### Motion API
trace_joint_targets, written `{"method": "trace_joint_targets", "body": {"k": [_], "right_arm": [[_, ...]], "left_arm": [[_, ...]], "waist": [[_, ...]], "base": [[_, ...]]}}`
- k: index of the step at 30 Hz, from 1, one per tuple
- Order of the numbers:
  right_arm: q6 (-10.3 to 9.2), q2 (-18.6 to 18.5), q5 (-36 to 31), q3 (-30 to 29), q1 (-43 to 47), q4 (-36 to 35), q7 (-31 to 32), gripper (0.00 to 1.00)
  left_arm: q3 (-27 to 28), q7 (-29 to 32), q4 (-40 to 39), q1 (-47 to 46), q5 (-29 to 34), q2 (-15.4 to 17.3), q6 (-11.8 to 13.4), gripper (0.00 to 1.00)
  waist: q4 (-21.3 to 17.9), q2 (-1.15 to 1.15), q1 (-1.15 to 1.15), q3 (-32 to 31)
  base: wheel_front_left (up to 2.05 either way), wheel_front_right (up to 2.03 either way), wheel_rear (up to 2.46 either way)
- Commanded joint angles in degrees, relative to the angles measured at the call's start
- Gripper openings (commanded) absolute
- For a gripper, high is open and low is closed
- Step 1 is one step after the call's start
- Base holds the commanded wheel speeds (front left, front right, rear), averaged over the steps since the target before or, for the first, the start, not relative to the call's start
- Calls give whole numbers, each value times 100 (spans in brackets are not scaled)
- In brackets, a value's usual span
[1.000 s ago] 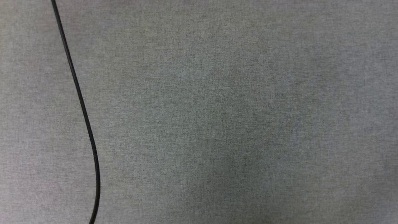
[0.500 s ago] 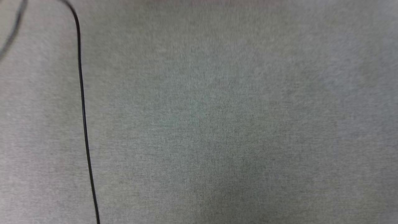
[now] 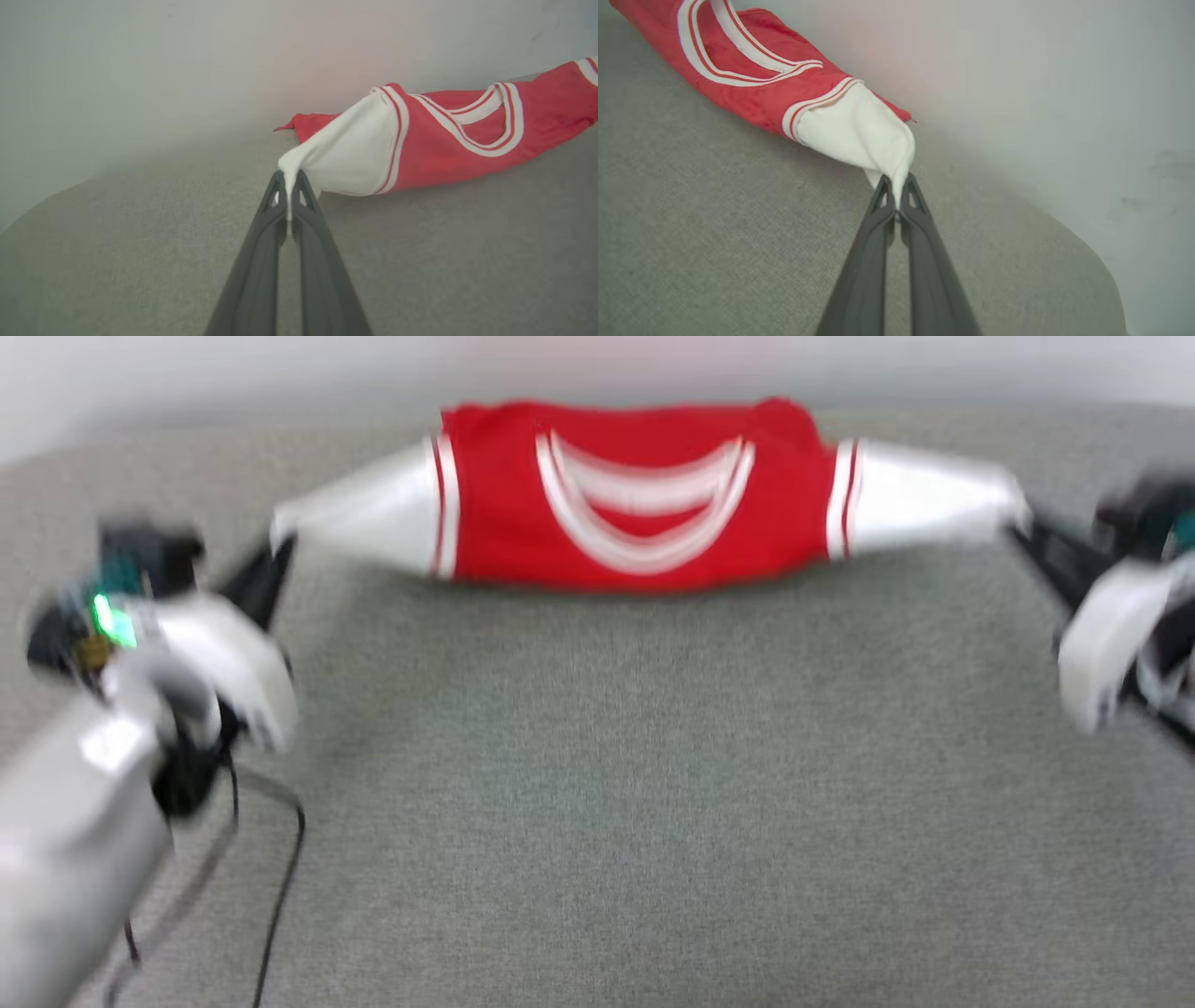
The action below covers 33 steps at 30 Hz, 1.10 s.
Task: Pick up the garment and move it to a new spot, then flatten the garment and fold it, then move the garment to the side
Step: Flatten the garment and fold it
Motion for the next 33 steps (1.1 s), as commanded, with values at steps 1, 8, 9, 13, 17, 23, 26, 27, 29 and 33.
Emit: {"method": "trace_joint_targets", "body": {"k": [1,8,9,13,17,23,26,27,29,33], "right_arm": [[-10,-62,64,-13,472,-84,-26,0],[-10,-261,93,-329,2021,-233,-34,0],[-10,-281,126,-446,2244,-233,-33,0],[-10,-359,82,-933,3093,-284,-32,0],[-10,-450,-30,-1327,3904,-402,-32,0],[-11,-536,-122,-1976,4890,-620,-32,0],[-11,-582,-180,-2169,5252,-756,46,0],[-11,-594,-159,-2243,5372,-801,100,0],[-11,-609,-135,-2364,5574,-899,217,0],[-11,-593,-149,-2627,5799,-1097,458,0]], "left_arm": [[10,-55,-208,494,-105,105,166,0],[-166,-71,-856,2125,-491,319,636,0],[-196,-74,-897,2283,-514,327,677,0],[-188,-89,-1040,2888,-732,409,849,0],[-16,-127,-1204,3485,-973,533,1022,0],[157,-161,-1578,4278,-1017,677,1272,0],[231,-166,-1739,4531,-952,675,1411,0],[265,-166,-1794,4600,-931,661,1447,0],[346,-167,-1897,4706,-875,641,1488,0],[464,-162,-2076,4736,-716,613,1508,0]], "waist": [[13,0,1,-348],[63,0,1,-764],[78,0,1,-808],[106,0,1,-976],[71,0,1,-1129],[52,0,1,-1269],[60,0,1,-1274],[69,0,1,-1269],[82,0,1,-1254],[123,0,1,-1159]], "base": [[0,0,0],[0,0,0],[0,0,0],[0,0,0],[0,0,0],[0,0,0],[0,0,0],[0,0,0],[0,0,0],[0,0,0]]}}
